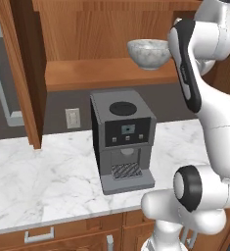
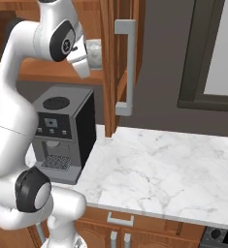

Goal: Move the bowls from the cabinet to the plates on the dining table.

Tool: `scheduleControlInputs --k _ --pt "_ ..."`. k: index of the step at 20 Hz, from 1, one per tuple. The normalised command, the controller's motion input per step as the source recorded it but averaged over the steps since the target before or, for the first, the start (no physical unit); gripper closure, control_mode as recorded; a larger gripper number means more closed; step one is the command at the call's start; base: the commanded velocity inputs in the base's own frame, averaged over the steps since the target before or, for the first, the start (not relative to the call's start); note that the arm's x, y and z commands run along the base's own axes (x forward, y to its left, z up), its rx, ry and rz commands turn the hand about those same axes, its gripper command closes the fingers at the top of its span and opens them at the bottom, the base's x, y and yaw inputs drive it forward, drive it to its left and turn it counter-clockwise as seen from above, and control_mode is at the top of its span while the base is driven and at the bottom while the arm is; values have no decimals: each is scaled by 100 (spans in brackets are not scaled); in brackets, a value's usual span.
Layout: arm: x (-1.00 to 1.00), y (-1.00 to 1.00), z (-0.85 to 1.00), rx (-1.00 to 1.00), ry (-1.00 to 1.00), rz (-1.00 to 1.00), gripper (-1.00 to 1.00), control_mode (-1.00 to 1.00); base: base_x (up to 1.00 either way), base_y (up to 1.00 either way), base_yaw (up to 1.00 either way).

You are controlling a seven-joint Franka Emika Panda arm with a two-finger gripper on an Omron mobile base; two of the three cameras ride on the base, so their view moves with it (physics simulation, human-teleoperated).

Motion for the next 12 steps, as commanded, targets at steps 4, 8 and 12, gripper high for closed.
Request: scheduleControlInputs --k 4,8,12 --pt "31 0 10 0 0 -2 -100 -100 0 0 0" --pt "40 0 -1 0 9 0 -100 -100 0 0 0" --pt "42 -3 2 0 13 0 -100 -100 0 0 0"
